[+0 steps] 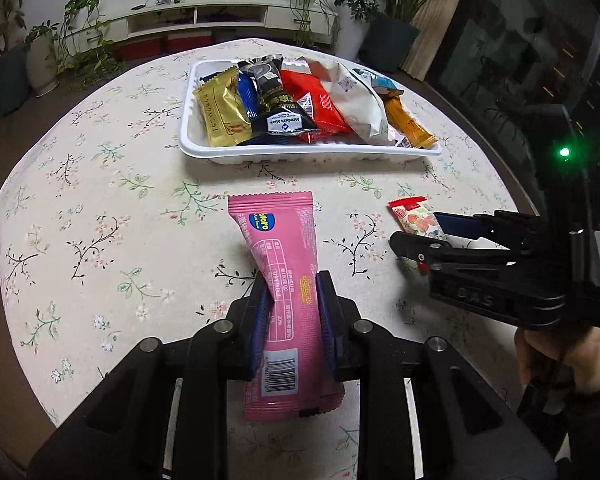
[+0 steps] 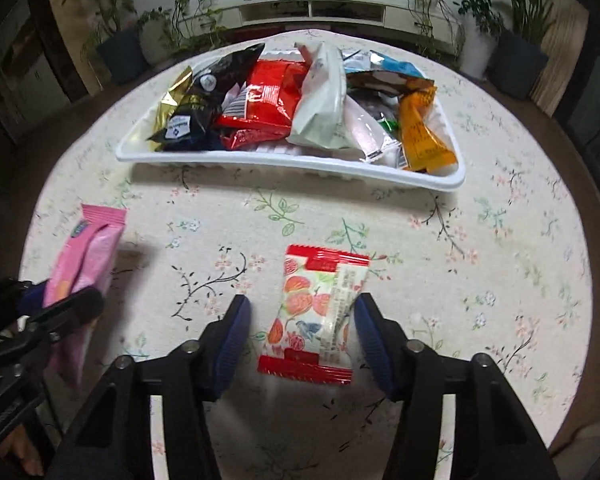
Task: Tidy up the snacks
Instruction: 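Grasp the pink bar with the left gripper while the right gripper grasps the strawberry packet, then carry the pink bar and strawberry packet into the tray and open both grippers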
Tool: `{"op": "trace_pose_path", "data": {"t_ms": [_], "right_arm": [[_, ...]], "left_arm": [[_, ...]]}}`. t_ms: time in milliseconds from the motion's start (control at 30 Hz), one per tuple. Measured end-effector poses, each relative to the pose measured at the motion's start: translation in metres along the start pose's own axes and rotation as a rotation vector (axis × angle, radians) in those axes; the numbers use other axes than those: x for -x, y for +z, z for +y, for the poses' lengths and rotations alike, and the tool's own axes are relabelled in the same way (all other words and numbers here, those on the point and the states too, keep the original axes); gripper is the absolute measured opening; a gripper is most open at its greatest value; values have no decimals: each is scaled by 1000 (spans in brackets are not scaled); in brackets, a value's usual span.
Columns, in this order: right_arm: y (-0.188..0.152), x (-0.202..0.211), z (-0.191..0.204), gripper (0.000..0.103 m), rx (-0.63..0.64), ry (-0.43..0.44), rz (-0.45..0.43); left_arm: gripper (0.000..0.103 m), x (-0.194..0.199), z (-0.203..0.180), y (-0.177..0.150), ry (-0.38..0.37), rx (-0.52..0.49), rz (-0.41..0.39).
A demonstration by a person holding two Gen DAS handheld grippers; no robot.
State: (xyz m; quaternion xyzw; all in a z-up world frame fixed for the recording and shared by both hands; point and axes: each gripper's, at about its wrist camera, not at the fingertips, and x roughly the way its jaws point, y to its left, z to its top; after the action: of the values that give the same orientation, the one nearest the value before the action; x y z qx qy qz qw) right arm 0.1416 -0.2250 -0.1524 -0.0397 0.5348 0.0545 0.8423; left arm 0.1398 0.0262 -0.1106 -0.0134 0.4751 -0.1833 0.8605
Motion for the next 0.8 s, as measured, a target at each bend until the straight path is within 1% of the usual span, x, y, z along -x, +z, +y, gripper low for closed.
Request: {"op": "trace_pose_path", "data": {"t_ms": [100,167,300,433,633,800], "right_arm": [[0,0,0,48,7,-2,0],[0,1,0,37,9,-1,1],[1,2,-1,35,13,10,8],[-6,8,-7,32,-3,28,0],[-16,19,-26,31,-83,94,-30],[-17,33,-52,31,-170,158,-66]], "left_arm": [[21,5,1,-2,-2,4,-7],[21,6,1,-4,-4,7,-10],[21,8,1,-5,-2,8,-12],[21,8,-1,-5,2,6,-11],[21,8,-2,-5,6,4,-12],[21,10,-2,-4,1,9,-18]]}}
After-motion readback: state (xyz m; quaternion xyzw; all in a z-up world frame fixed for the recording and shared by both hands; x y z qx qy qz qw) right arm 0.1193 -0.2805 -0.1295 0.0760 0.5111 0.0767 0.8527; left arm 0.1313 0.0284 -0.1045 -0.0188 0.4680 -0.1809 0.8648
